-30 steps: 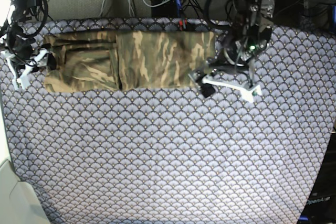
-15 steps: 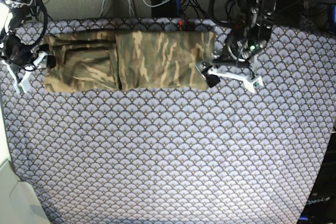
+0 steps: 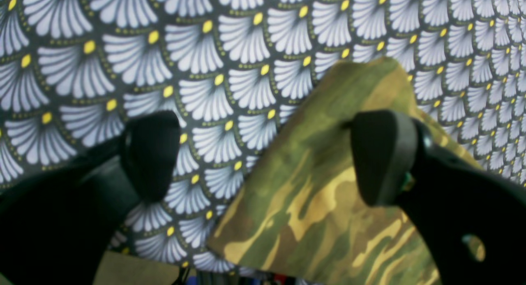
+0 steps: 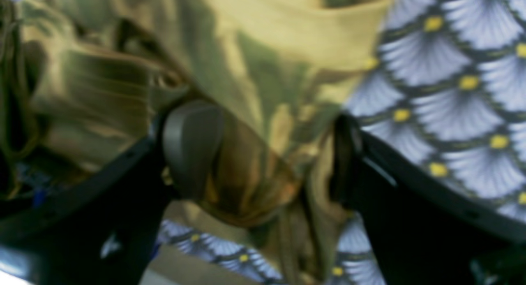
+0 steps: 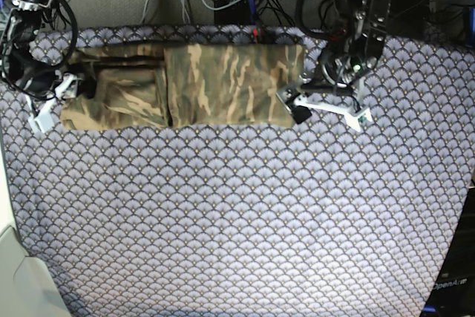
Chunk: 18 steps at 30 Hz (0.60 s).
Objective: Fold the T-shirt properly
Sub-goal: 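Grasp the strip end with the right gripper and lift it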
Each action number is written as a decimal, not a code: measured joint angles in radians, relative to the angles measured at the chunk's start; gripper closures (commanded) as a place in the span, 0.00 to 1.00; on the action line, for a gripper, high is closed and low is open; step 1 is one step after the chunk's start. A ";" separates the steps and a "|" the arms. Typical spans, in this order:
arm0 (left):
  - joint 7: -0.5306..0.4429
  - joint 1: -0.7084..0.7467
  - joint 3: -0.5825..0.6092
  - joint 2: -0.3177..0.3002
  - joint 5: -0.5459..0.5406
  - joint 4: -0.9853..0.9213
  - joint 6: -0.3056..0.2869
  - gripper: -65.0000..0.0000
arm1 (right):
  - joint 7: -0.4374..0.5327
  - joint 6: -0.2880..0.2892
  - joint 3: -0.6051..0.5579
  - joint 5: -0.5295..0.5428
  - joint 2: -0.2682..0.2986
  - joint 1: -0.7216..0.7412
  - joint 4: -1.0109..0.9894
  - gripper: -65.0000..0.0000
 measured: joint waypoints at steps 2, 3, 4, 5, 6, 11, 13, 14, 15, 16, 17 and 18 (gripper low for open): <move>0.000 0.000 0.000 0.000 0.000 0.000 0.000 0.00 | -0.023 0.000 0.000 0.013 -0.001 0.006 0.000 0.34; 0.000 0.000 0.000 0.000 0.000 0.000 0.000 0.00 | -0.030 0.000 0.000 0.013 -0.002 0.008 0.000 0.34; 0.000 0.000 0.000 0.000 0.000 0.000 0.000 0.00 | -0.034 0.000 0.000 0.013 -0.002 0.009 0.000 0.34; 0.000 0.000 0.000 0.000 0.000 0.000 0.000 0.00 | -0.036 0.000 0.003 0.016 -0.002 0.010 0.000 0.34; 0.000 0.000 0.000 0.000 0.000 0.000 0.000 0.00 | -0.037 0.000 0.003 0.020 -0.002 0.010 -0.001 0.34; 0.000 0.000 0.000 0.000 0.000 0.000 0.000 0.00 | -0.088 0.000 -0.004 0.124 0.019 0.002 -0.007 0.34; 0.000 0.000 0.000 0.000 0.000 0.000 0.000 0.00 | -0.118 0.000 -0.003 0.155 0.040 0.000 -0.011 0.34; 0.000 0.000 0.000 0.000 0.001 0.000 0.000 0.00 | -0.128 0.000 -0.003 0.177 0.050 -0.001 -0.011 0.34; 0.000 0.000 0.000 0.000 0.001 0.000 0.000 0.00 | -0.130 0.000 -0.002 0.199 0.056 -0.001 -0.011 0.34; 0.000 0.000 0.000 0.000 0.000 0.000 0.000 0.00 | -0.130 0.000 -0.002 0.218 0.063 0.000 -0.011 0.34; 0.000 0.000 0.000 0.000 0.000 0.000 0.000 0.00 | -0.130 0.000 -0.004 0.237 0.068 0.000 -0.011 0.34; 0.000 0.000 0.000 0.000 0.000 0.000 0.000 0.00 | -0.130 0.000 -0.006 0.246 0.071 0.000 -0.011 0.34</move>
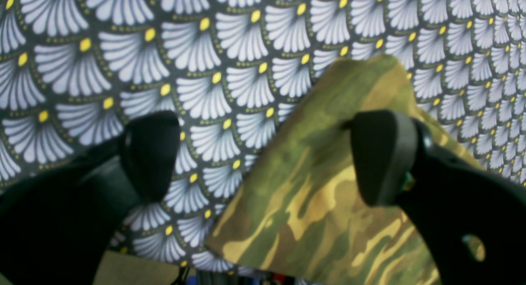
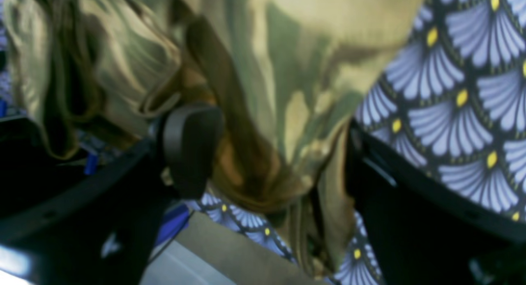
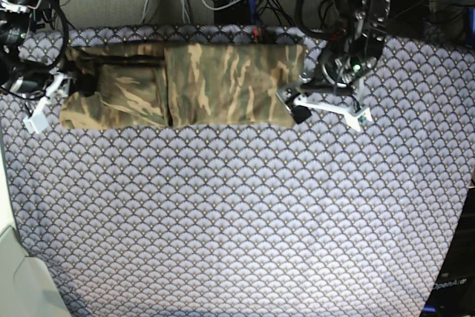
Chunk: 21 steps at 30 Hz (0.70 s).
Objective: Fold the T-shirt properly
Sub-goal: 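Grasp the strip end with the right gripper and lift it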
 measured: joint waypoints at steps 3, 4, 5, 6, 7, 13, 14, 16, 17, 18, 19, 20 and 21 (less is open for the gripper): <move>0.000 0.001 0.000 0.000 0.000 0.000 0.000 0.00 | 0.000 0.000 -0.003 0.009 0.006 -0.003 0.000 0.34; 0.000 0.001 0.000 0.000 0.000 0.000 0.000 0.00 | -0.001 0.000 -0.003 0.015 0.005 -0.004 0.000 0.34; 0.000 0.000 0.000 0.000 0.000 0.000 0.000 0.00 | -0.001 0.000 -0.004 0.018 0.005 -0.006 0.000 0.34; 0.000 0.000 0.000 0.000 0.000 0.000 0.000 0.00 | -0.001 0.000 -0.005 0.020 0.005 -0.008 0.000 0.34; 0.000 0.001 0.000 0.000 0.000 0.000 0.000 0.00 | -0.001 0.000 -0.005 0.022 0.005 -0.009 0.000 0.34; 0.000 0.002 0.000 0.000 0.000 -0.001 0.000 0.00 | -0.056 0.000 0.002 0.033 0.005 0.006 -0.001 0.34; 0.000 0.004 0.000 0.000 0.000 -0.001 0.000 0.00 | -0.057 0.000 0.002 0.040 0.005 0.010 -0.001 0.34; 0.000 0.005 0.000 0.000 0.000 -0.001 0.000 0.00 | -0.053 0.000 0.002 0.063 0.005 0.020 0.000 0.34; 0.000 0.005 0.001 0.000 0.000 -0.001 0.000 0.00 | -0.053 0.000 0.002 0.071 0.005 0.022 0.000 0.34; -0.001 0.005 0.001 0.000 0.000 -0.001 0.000 0.00 | -0.053 0.000 0.002 0.082 0.005 0.021 0.000 0.34; 0.000 0.005 0.001 0.000 0.000 -0.001 0.000 0.00 | -0.054 0.000 0.002 0.094 0.005 0.021 0.000 0.34; 0.000 0.006 0.001 0.000 0.000 -0.001 0.000 0.00 | -0.054 0.000 0.002 0.105 0.005 0.018 0.000 0.34; 0.000 0.006 0.001 0.000 0.000 -0.001 0.000 0.00 | -0.056 0.000 -0.002 0.123 0.010 0.018 0.000 0.34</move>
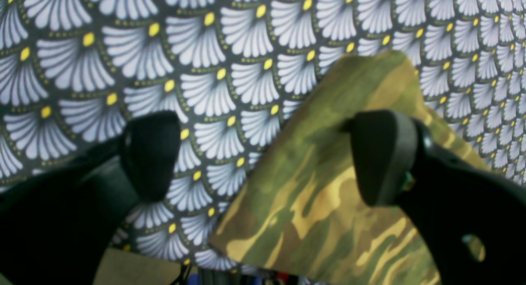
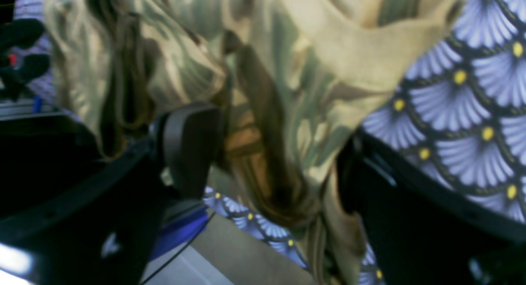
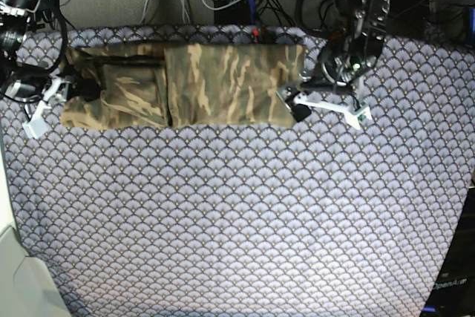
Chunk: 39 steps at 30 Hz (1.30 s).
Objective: Fold the T-shirt properly
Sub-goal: 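Grasp the strip end with the right gripper and lift it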
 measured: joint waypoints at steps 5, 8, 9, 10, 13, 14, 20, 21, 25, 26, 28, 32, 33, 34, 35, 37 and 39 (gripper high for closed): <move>0.000 0.000 0.000 0.000 0.003 0.000 0.000 0.00 | 0.003 0.000 -0.003 0.044 0.019 -0.005 0.000 0.34; 0.000 0.000 0.000 0.000 0.003 0.000 0.000 0.00 | 0.000 0.000 -0.003 0.045 0.016 -0.008 0.000 0.34; 0.000 0.000 0.000 0.000 0.003 0.000 0.000 0.00 | 0.000 0.000 -0.003 0.046 0.016 -0.008 0.000 0.34; 0.000 0.000 0.000 0.000 0.003 0.000 0.000 0.00 | 0.001 0.000 -0.003 0.048 0.016 -0.008 0.000 0.34; -0.001 -0.006 0.000 0.002 0.003 -0.031 0.000 0.00 | 0.002 0.000 -0.010 0.048 0.011 -0.008 0.000 0.34; -0.010 -0.006 0.000 0.004 0.003 -0.040 -0.001 0.00 | 0.000 0.000 -0.019 0.048 0.011 -0.008 0.000 0.34; -0.019 -0.014 0.000 0.006 0.011 -0.057 -0.005 0.00 | 0.003 0.000 -0.082 0.049 0.005 -0.010 0.000 0.34; -0.019 -0.014 0.000 0.006 0.011 -0.057 -0.006 0.00 | 0.003 0.000 -0.082 0.049 0.004 -0.010 0.000 0.34; -0.019 -0.014 0.000 0.006 0.011 -0.057 -0.008 0.00 | 0.003 0.000 -0.082 0.048 -0.002 -0.010 0.003 0.34; -0.019 -0.014 0.000 0.006 0.011 -0.057 -0.008 0.00 | 0.003 0.000 -0.082 0.049 -0.003 -0.010 0.003 0.34; -0.019 -0.015 0.000 0.006 0.011 -0.057 -0.008 0.00 | 0.003 0.000 -0.082 0.048 -0.003 -0.010 0.004 0.34; -0.018 -0.025 0.000 0.006 0.011 -0.061 -0.007 0.00 | 0.004 0.000 -0.107 0.048 -0.003 -0.010 0.004 0.34; -0.018 -0.025 0.000 0.006 0.011 -0.061 -0.007 0.00 | 0.003 0.000 -0.119 0.048 -0.003 -0.010 0.004 0.34; -0.018 -0.025 0.000 0.006 0.011 -0.061 -0.007 0.00 | 0.003 0.000 -0.131 0.048 -0.006 -0.010 0.004 0.34; -0.018 -0.025 0.000 0.006 0.010 -0.060 -0.007 0.00 | 0.004 0.000 -0.140 0.048 -0.006 -0.010 0.004 0.34; -0.015 -0.025 0.000 0.006 0.010 -0.059 -0.007 0.00 | 0.004 0.000 -0.153 0.048 -0.005 -0.010 0.004 0.34; -0.016 -0.025 0.000 0.006 0.011 -0.059 -0.007 0.00 | 0.009 0.000 -0.162 0.048 -0.006 -0.010 0.003 0.34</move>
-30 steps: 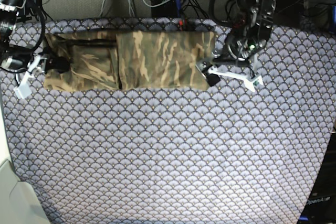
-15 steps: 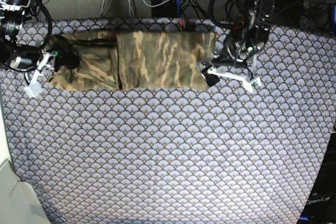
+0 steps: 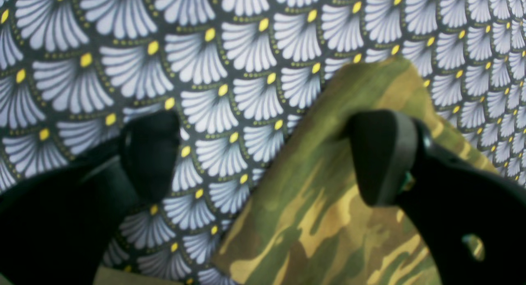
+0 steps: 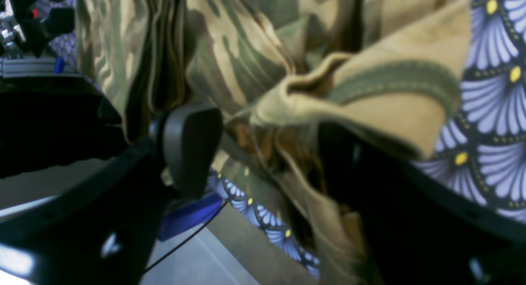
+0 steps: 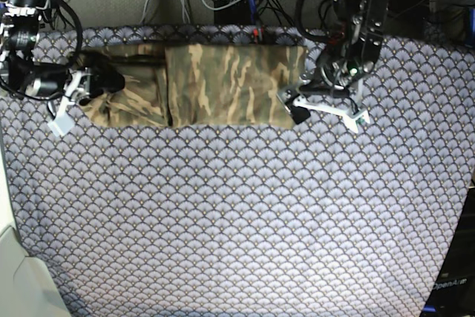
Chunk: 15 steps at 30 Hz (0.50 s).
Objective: Fold the T-shirt properly
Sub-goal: 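Grasp the strip end with the right gripper and lift it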
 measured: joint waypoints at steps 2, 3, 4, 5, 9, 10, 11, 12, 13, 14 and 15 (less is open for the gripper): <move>0.000 0.000 0.000 0.000 0.000 -0.001 0.000 0.00 | 0.000 0.000 -0.002 0.000 0.000 0.000 0.000 0.34; 0.000 0.000 0.000 0.000 0.000 -0.001 0.000 0.00 | 0.002 0.000 -0.002 0.000 0.000 0.000 0.000 0.34; 0.000 0.000 0.000 0.000 0.000 -0.001 0.000 0.00 | 0.003 0.000 -0.002 -0.002 0.000 0.000 0.000 0.34; 0.000 0.000 0.000 -0.001 0.000 -0.001 0.000 0.00 | 0.014 0.000 -0.003 -0.018 0.000 0.000 0.000 0.34; 0.000 0.000 0.000 -0.001 0.000 -0.001 0.000 0.00 | 0.059 0.000 0.004 -0.116 -0.032 0.000 0.000 0.34; 0.000 0.000 0.000 -0.001 0.000 -0.001 0.000 0.00 | 0.063 0.000 0.004 -0.129 -0.037 0.000 0.000 0.34; 0.001 0.000 0.000 -0.001 0.000 -0.001 0.000 0.00 | 0.063 -0.001 0.004 -0.142 -0.042 0.001 0.000 0.34; 0.001 0.000 0.000 -0.001 0.000 -0.001 0.000 0.00 | 0.063 0.000 0.005 -0.152 -0.048 0.003 0.000 0.34; 0.001 0.000 0.000 -0.001 0.000 -0.001 0.000 0.00 | 0.067 0.000 0.006 -0.161 -0.054 0.003 0.000 0.35; 0.001 0.000 0.000 -0.001 0.000 0.000 0.000 0.00 | 0.072 -0.001 0.008 -0.169 -0.061 0.004 0.001 0.35; 0.001 0.000 0.000 -0.001 0.000 0.000 0.000 0.00 | 0.073 0.000 0.008 -0.172 -0.062 0.006 0.001 0.35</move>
